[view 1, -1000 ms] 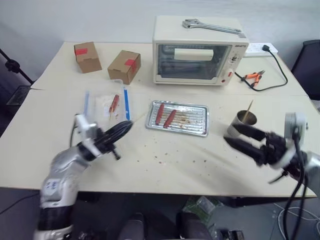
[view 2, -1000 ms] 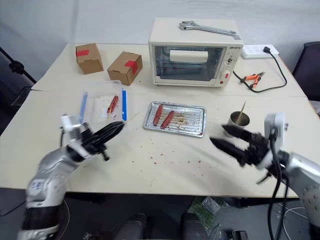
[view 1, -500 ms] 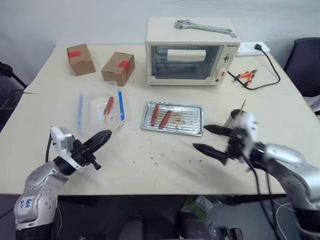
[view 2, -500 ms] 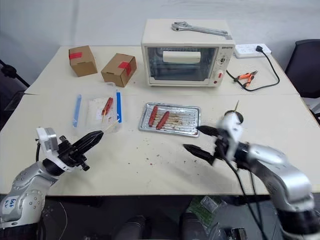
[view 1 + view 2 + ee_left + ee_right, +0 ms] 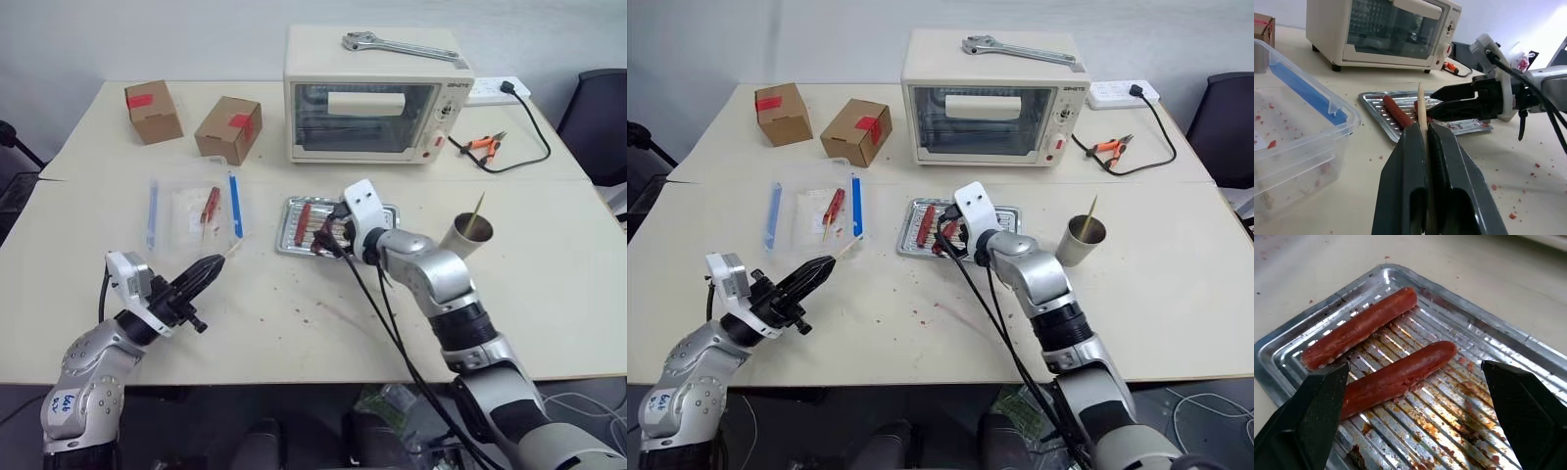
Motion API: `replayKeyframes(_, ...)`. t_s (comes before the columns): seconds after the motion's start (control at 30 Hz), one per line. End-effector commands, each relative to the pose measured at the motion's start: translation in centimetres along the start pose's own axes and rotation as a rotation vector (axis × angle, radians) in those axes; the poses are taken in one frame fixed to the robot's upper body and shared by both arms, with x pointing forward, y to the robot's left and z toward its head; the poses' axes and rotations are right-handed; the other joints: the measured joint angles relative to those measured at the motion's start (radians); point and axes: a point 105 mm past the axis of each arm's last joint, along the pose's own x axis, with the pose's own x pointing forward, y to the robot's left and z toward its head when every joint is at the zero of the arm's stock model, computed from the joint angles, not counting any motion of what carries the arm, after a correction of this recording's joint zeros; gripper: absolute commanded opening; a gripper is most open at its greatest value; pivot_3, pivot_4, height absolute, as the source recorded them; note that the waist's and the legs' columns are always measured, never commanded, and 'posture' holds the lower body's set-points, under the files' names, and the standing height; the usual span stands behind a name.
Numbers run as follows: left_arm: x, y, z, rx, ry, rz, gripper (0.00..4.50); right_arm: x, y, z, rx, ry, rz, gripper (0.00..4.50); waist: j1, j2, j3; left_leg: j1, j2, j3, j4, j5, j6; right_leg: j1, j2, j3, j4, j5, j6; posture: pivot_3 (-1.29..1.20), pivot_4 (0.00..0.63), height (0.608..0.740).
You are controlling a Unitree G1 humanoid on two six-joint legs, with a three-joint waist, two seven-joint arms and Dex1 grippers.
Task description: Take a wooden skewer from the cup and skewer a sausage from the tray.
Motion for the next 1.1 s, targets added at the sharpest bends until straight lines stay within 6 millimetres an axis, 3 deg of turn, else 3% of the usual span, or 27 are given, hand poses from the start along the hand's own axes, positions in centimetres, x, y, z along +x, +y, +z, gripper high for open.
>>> replayKeyframes(0.03,0.2,-0.9,0.7,0.035,-0.026,-0.019,0.0,0.4,0.3,2.3,-0.019,-0.077,-0.031,4.48,-0.003,0.0,0.0,0.0,0.0,0.0,0.0,0.0,0.0,0.0,0.0,0.0,0.001,0.0,0.0,0.0,0.15,0.74)
replayKeyframes(0.37,0.5,-0.2,0.9,0.076,-0.034,0.012,0.0,0.5,-0.3,0.3,-0.045,0.025,-0.063,4.48,-0.003,0.0,0.0,0.001,0.0,0.0,0.0,0.002,-0.001,-0.001,0.0,0.001,0.004,0.0,0.0,0.0,0.15,0.74)
replayKeyframes(0.5,0.8,-0.2,1.0,0.075,-0.038,0.005,0.0,0.2,-0.9,0.5,-0.063,0.074,-0.043,4.48,-0.003,0.0,0.0,0.001,0.0,0.0,0.0,0.002,-0.001,-0.001,0.0,0.001,0.004,0.0,0.0,0.0,0.15,0.74)
replayKeyframes(0.8,1.6,-0.2,1.4,0.078,-0.055,-0.002,0.0,-2.1,-4.5,2.6,-0.071,0.064,-0.076,4.48,0.001,0.0,0.0,0.001,0.0,0.001,0.0,0.002,-0.001,-0.001,0.0,0.001,0.004,0.0,0.0,0.0,0.15,0.74)
replayKeyframes(0.9,1.7,-0.4,1.4,0.075,-0.059,-0.004,0.0,-2.2,-3.8,4.0,-0.036,0.022,-0.044,4.48,-0.005,0.0,0.0,0.001,0.0,0.001,-0.001,0.002,-0.001,-0.001,0.0,0.001,0.004,0.0,0.0,0.0,0.15,0.74)
replayKeyframes(1.03,1.9,-0.4,1.4,0.074,-0.063,-0.004,0.0,-1.5,-1.7,4.3,-0.019,-0.009,0.026,4.48,-0.018,0.0,0.0,0.001,0.001,0.002,-0.002,0.002,-0.001,-0.002,0.002,0.001,0.004,0.0,0.0,0.0,0.15,0.74)
replayKeyframes(1.1,1.9,-0.4,1.3,0.073,-0.064,-0.005,0.0,-1.2,-0.6,4.2,-0.121,-0.035,0.086,4.48,-0.021,0.0,0.0,0.001,0.001,0.002,-0.002,0.003,-0.002,-0.002,0.002,0.001,0.004,0.0,0.0,0.0,0.15,0.74)
